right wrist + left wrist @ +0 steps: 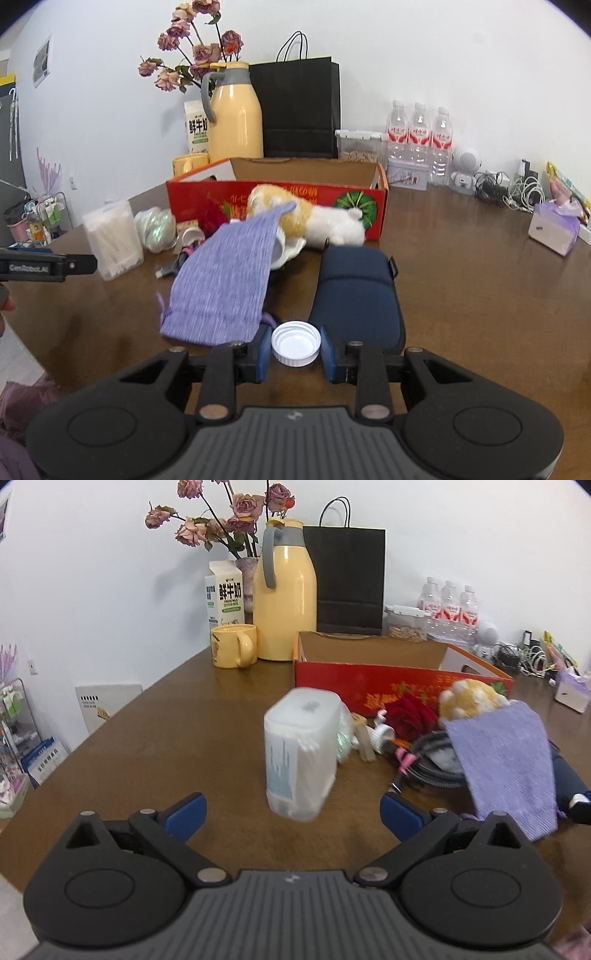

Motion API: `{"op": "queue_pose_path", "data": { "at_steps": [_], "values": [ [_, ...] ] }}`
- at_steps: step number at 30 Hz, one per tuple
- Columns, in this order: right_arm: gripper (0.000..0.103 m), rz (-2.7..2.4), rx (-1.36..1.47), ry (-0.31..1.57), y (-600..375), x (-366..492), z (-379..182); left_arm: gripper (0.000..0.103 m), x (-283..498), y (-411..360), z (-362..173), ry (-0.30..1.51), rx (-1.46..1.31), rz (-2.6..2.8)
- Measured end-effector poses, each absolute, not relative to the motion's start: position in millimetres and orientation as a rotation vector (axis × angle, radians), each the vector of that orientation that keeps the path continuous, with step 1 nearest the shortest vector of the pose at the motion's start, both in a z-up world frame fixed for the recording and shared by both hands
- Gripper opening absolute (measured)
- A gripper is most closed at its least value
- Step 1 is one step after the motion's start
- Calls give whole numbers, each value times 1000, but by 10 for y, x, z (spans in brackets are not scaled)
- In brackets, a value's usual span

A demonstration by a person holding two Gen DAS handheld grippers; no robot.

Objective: Organize objects
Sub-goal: 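Grasp the white tissue box with the left gripper while the right grasps the white cap, then lower the tissue box into the cardboard box with the left gripper while the right drops the cap in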

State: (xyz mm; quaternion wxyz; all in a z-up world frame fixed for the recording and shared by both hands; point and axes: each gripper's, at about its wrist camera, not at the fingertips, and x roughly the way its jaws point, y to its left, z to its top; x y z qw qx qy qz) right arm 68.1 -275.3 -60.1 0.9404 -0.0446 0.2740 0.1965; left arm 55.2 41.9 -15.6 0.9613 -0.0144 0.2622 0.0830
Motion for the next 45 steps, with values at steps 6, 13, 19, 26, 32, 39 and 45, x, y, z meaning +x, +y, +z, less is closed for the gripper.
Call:
{"op": "queue_pose_path", "data": {
  "at_steps": [6, 13, 19, 26, 32, 39, 45],
  "values": [
    [27, 413, -92, 549, -2720, 850, -569, 89, 806, 443, -208, 532, 3, 148],
    [27, 417, -85, 546, -2665, 1014, -543, 51, 1079, 477, -283, 558, 10, 100],
    [27, 420, -75, 531, -2649, 1112, -477, 44, 1113, 527, -277, 564, -24, 63],
    [27, 419, -73, 494, -2634, 1233, -362, 42, 1045, 515, -54, 511, -7, 47],
    [27, 425, -69, 445, -2609, 1369, -217, 42, 1061, 460, 238, 433, -3, 23],
    [27, 450, -61, 341, -2536, 1622, 99, 42, 1323, 288, 638, 331, 18, -7],
    [27, 453, -27, 308, -2421, 2119, 331, 42, 1813, 182, 833, 321, -37, -18]
  ]
}}
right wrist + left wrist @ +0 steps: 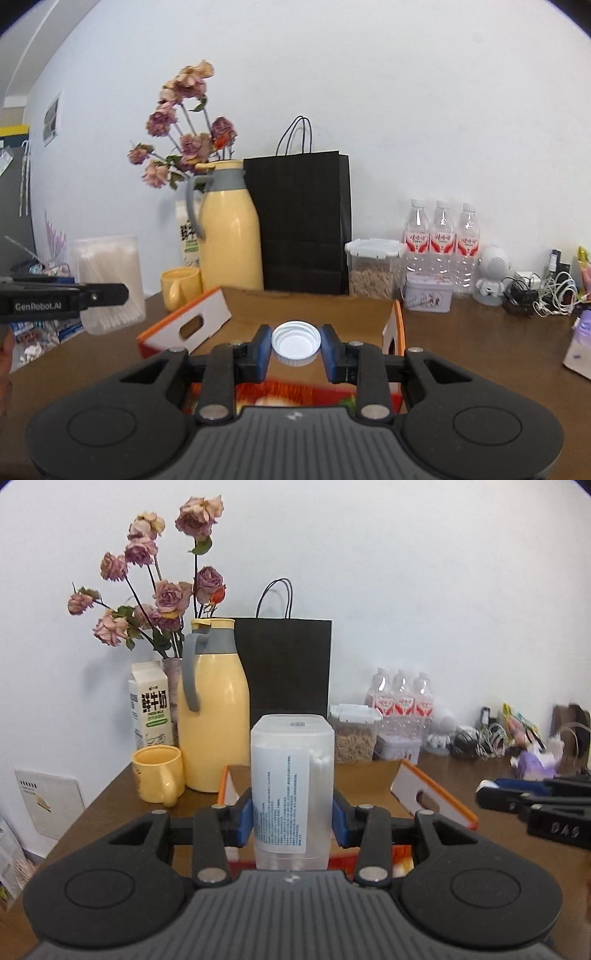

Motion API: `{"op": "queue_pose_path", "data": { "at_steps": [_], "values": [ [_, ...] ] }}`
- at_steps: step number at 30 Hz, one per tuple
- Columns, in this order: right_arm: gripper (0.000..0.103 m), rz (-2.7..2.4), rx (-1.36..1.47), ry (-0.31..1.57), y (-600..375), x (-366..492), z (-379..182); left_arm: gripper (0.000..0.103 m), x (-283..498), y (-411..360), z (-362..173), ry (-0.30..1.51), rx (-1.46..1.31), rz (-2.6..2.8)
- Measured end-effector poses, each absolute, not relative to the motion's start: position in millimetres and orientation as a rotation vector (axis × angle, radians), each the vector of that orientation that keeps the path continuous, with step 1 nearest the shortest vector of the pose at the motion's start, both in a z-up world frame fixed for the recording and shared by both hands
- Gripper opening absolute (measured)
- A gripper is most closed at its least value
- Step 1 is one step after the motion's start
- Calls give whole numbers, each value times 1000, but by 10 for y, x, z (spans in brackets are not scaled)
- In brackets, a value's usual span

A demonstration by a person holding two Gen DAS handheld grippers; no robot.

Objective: Organize objects
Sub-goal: 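Lower the tissue box into the cardboard box with the left gripper while the right drops the cap in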

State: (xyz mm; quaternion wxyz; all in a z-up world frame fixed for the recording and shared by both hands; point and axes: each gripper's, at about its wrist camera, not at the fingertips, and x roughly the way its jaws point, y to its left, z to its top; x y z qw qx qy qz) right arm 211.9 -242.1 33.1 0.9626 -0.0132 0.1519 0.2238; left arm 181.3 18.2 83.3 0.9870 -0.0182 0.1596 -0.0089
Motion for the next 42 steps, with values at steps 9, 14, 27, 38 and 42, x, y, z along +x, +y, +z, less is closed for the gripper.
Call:
{"op": "queue_pose_path", "data": {
  "at_steps": [9, 14, 27, 38, 42],
  "values": [
    [27, 389, -12, 421, -2190, 3067, 140, 42, 2688, 113, 590, 420, -65, 67],
    [27, 336, -49, 511, -2170, 3336, -182, 42, 3026, 118, 224, 509, 4, 116],
    [75, 322, -74, 549, -2153, 3320, -313, 103, 2867, 76, 146, 425, 25, 143],
    [103, 302, -47, 508, -2218, 3256, -245, 103, 2745, 11, 201, 378, 29, 144],
    [103, 297, -40, 497, -2247, 3227, -216, 103, 2707, 40, 229, 367, 15, 147]
  ]
}}
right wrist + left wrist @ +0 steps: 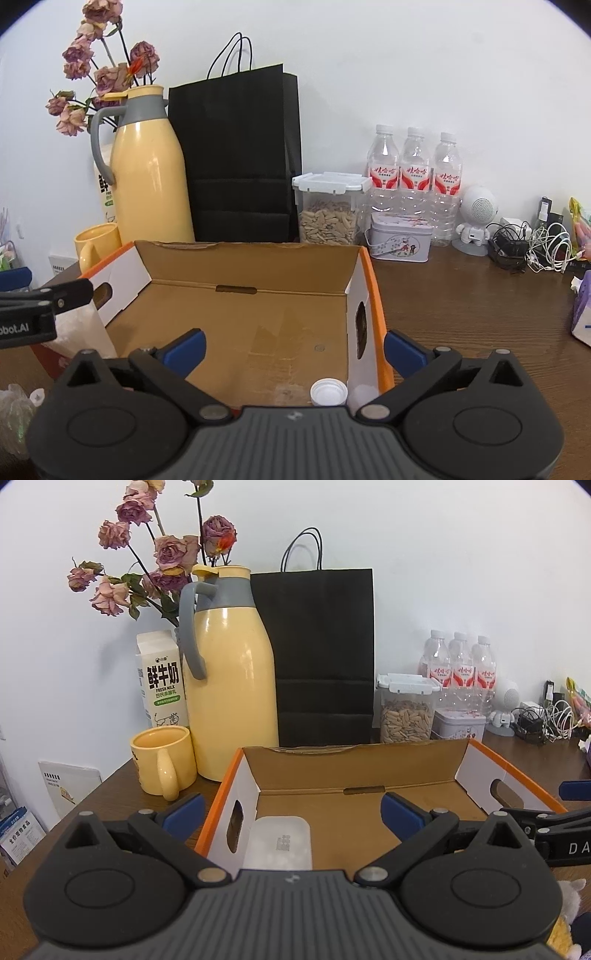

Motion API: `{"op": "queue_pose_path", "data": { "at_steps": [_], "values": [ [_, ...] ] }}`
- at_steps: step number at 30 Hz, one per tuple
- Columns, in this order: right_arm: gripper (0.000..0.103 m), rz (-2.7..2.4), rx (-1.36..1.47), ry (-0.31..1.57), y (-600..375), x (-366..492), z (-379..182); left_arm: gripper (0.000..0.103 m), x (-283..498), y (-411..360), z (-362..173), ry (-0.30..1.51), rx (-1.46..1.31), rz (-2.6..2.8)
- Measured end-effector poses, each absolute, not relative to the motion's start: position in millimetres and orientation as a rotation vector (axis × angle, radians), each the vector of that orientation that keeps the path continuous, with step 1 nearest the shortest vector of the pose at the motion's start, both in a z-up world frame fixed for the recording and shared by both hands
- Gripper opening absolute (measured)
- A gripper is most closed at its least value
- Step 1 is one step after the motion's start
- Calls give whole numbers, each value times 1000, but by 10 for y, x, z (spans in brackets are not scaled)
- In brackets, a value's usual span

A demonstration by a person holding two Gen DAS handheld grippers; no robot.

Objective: Organize objects
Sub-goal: 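Lower the tissue box into the cardboard box with the left gripper while the right drops the cap in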

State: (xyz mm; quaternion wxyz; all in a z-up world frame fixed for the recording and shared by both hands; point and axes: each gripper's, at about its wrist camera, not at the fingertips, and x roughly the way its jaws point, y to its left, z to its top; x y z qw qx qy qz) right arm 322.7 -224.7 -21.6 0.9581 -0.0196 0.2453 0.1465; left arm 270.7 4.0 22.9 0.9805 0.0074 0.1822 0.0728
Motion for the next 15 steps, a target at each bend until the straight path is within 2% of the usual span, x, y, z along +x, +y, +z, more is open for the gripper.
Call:
{"op": "queue_pose_path", "data": {
  "at_steps": [15],
  "values": [
    [103, 312, -78, 370, -2371, 2575, 159, 103, 2147, 136, 570, 314, -38, 82]
  ]
}}
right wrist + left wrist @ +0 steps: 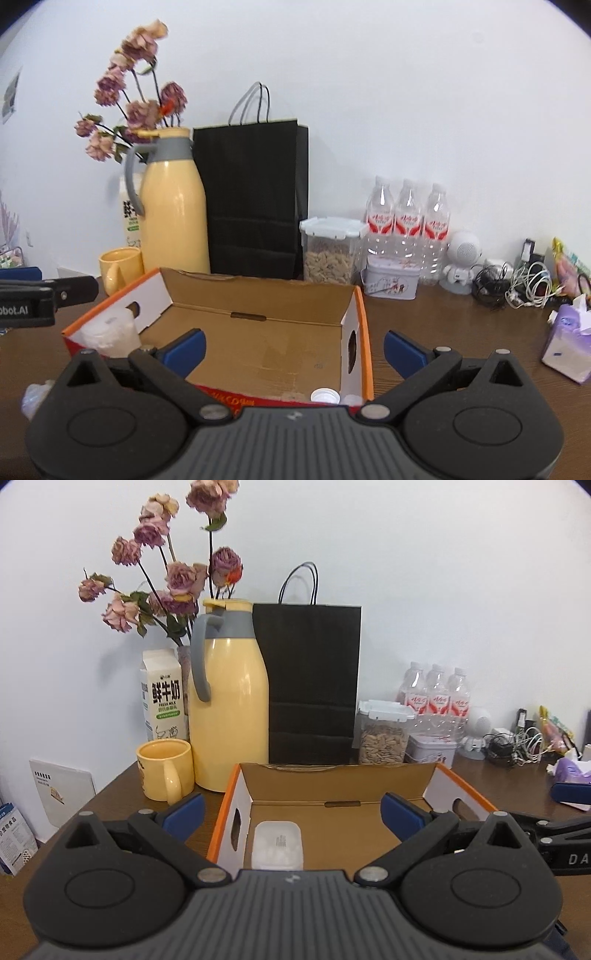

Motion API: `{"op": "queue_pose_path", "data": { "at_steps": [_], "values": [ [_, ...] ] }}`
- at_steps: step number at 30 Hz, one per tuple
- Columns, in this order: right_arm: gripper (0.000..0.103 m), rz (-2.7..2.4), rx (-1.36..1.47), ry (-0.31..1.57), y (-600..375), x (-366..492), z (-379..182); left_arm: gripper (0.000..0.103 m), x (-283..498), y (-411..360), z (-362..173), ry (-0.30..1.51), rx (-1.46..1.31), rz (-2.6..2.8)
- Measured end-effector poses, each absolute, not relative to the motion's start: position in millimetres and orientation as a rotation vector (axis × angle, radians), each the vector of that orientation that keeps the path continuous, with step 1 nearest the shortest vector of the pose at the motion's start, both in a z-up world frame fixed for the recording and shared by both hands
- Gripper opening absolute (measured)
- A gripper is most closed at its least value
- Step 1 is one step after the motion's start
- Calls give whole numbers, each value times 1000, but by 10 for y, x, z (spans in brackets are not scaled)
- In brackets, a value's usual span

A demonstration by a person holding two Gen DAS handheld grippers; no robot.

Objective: Organize objects
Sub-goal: 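Lower the tissue box into the cardboard box with the left gripper while the right drops the cap in, then grasp the navy zip case with the right gripper while the left grasps the green sparkly bag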

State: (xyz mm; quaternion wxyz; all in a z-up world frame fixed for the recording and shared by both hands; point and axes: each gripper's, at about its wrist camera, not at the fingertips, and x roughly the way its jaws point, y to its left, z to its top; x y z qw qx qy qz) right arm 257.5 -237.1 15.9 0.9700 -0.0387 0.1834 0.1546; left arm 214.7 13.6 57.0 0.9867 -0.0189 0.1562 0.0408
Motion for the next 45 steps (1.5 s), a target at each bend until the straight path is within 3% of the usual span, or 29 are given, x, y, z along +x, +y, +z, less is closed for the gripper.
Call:
{"op": "queue_pose_path", "data": {
  "at_steps": [14, 34, 45],
  "values": [
    [103, 297, -82, 428, -2629, 1823, 52, 103, 1465, 272, 652, 309, 11, 114],
    [103, 275, -82, 668, -2773, 1543, -652, 103, 908, 585, 104, 486, -11, 192],
    [90, 277, -63, 718, -2735, 1737, -804, 103, 898, 657, -37, 528, -29, 202]
  ]
}}
